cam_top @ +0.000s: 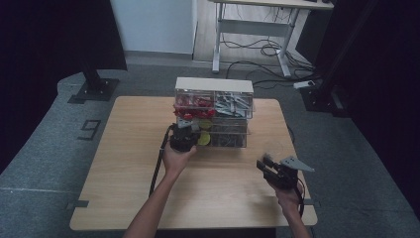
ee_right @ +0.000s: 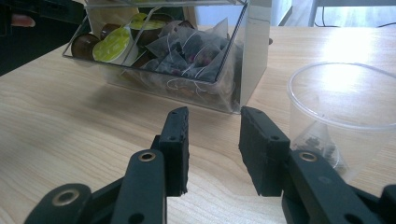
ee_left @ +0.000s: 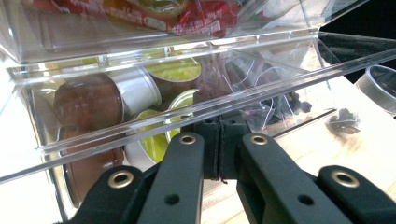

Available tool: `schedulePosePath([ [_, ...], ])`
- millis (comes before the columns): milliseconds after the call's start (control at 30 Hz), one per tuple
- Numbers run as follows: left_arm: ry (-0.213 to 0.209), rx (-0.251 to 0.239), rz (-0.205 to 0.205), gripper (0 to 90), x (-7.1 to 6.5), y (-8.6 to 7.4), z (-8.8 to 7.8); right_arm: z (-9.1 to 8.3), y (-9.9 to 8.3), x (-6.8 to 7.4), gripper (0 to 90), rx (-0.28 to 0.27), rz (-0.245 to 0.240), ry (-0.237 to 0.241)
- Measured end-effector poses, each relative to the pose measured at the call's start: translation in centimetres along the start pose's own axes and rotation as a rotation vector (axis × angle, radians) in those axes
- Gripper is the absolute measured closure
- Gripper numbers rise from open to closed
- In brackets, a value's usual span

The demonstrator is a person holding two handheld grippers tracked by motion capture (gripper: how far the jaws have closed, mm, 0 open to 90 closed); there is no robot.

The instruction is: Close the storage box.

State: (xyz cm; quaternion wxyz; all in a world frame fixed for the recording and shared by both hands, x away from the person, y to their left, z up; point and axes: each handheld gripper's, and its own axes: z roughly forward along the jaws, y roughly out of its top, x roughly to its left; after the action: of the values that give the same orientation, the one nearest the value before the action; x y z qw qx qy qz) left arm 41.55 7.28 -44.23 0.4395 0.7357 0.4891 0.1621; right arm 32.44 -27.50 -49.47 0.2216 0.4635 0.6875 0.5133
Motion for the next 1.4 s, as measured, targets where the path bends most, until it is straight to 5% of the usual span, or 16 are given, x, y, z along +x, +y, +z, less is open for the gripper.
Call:
schedulePosePath([
  [1400, -0.025, 0.057, -0.034, 89.4, 0.4, -3.8, 2.1, 0.8, -1.2, 0.5, 59.9, 0.048, -0.001, 0.01],
])
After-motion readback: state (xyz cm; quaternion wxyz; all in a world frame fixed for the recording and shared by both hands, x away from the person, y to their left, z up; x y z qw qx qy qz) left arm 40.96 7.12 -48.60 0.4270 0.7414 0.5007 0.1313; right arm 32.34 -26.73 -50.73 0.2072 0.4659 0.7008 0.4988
